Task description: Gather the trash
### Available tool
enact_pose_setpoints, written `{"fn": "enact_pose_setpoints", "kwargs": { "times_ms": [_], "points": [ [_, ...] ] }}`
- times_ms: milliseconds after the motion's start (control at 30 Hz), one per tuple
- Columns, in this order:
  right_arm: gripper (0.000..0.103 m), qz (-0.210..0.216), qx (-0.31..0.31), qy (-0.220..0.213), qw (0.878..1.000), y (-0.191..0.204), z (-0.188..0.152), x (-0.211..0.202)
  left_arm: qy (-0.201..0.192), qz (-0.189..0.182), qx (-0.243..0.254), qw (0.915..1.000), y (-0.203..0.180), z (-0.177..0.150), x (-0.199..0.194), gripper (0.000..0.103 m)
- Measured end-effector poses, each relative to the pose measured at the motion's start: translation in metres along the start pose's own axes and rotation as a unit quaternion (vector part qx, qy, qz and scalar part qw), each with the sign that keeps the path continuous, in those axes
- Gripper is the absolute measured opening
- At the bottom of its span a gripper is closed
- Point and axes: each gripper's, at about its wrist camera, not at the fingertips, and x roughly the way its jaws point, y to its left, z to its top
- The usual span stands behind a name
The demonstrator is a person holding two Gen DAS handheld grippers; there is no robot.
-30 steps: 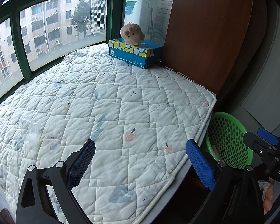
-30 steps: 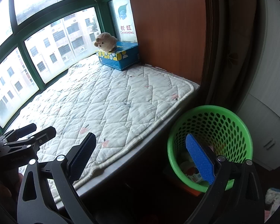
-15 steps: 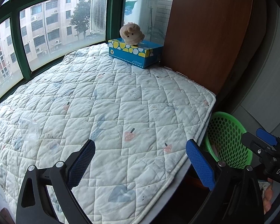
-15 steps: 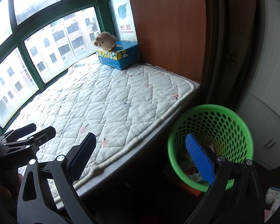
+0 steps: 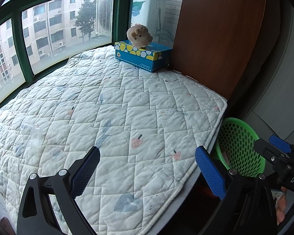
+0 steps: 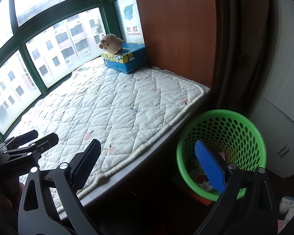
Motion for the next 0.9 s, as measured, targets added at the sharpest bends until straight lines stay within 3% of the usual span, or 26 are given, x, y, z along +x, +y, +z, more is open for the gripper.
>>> {"fn": "enact_pose_setpoints", "kwargs": {
  "times_ms": [900],
  "points": [
    [0.096,0.005,0.003,0.003,1.000,0.0020,-0.0013,0.0012,-0.004,0.008,0.007,0.9999,-0.0026,-0.0023,-0.0012,0.094]
  ]
}}
